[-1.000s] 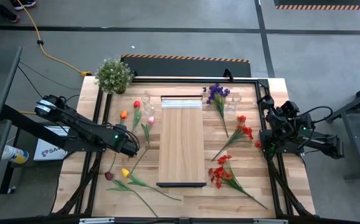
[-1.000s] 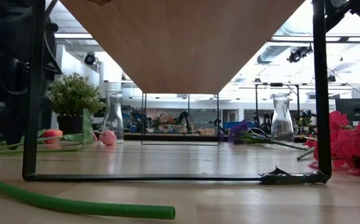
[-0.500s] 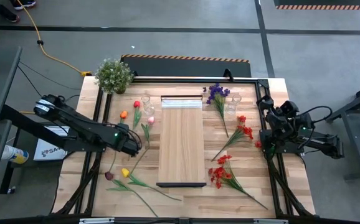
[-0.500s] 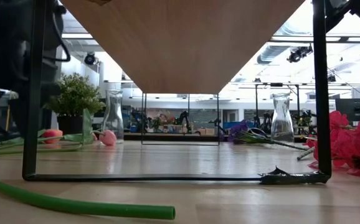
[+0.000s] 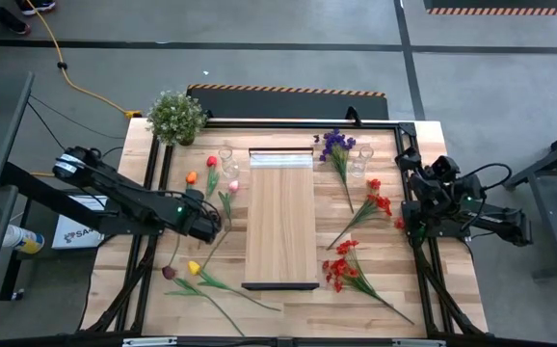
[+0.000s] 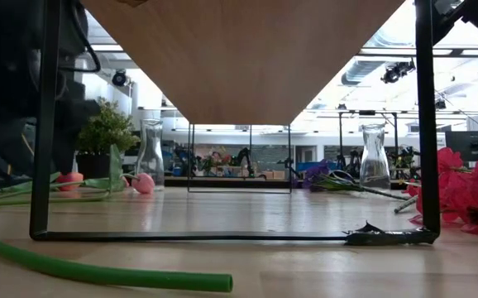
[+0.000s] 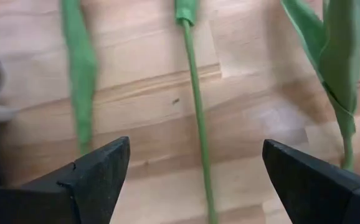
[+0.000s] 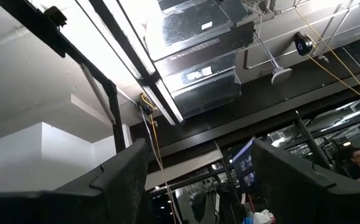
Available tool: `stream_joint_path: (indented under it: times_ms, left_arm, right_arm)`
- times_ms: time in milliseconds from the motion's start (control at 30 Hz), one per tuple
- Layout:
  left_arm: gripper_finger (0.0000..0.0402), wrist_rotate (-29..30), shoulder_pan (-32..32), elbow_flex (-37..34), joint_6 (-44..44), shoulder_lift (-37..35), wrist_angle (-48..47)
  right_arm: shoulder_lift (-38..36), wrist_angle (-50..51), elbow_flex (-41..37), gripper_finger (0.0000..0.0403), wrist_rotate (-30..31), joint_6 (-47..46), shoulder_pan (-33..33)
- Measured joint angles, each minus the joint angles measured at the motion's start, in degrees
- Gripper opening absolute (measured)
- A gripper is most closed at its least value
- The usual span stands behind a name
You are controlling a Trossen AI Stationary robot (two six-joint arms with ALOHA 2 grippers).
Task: Pick and place flowers into a vace then onto a shelf
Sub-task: Put the red flower into the left transparent vase
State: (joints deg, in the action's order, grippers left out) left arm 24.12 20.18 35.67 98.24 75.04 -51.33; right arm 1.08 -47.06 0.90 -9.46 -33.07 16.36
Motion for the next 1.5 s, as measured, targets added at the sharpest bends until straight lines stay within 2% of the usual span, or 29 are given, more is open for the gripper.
stream_joint_path:
  times_ms: [267, 400, 1433, 1500]
  left_arm:
    - [0.0397, 2.32, 0.0, -6.7, 2.38, -0.13, 11.61]
    - [0.0377, 3.41, 0.11, -9.09, 4.04, -0.43, 13.83]
    - [0.0035, 4.95, -0.02, -9.45, 5.92, -0.13, 16.25]
    - [0.0032, 5.09, 0.02, -9.45, 5.9, -0.13, 16.24]
  right_arm:
    - [0.0, -0.02, 0.01, 0.0273, 0.22, -1.98, -0.02]
    - [0.0, 0.04, 0.01, 0.0273, 0.49, -2.05, -0.02]
    - [0.04, 0.94, 0.01, 0.0273, 1.23, -2.96, -0.02]
    - [0.04, 0.94, -0.01, 0.0273, 1.23, -2.96, -0.02]
